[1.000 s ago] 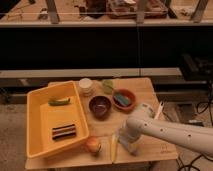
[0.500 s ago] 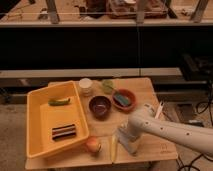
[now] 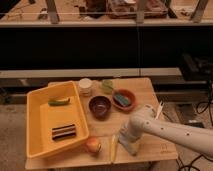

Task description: Place towel in paper cup

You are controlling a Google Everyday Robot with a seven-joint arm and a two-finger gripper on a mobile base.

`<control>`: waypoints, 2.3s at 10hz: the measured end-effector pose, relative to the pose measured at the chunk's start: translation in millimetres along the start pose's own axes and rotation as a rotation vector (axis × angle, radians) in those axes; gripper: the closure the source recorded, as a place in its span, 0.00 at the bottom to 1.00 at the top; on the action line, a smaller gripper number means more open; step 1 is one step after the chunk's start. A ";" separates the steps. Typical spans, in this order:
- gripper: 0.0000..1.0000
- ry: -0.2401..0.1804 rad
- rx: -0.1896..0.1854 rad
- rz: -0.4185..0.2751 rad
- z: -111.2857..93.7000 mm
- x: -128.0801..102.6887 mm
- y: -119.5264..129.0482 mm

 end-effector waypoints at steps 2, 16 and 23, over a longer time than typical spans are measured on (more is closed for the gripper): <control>0.95 0.001 -0.001 -0.002 -5.1 0.2 0.3; 1.00 -0.005 0.125 0.048 -75.8 -19.8 9.3; 1.00 -0.014 0.345 -0.074 -98.6 -6.1 -125.4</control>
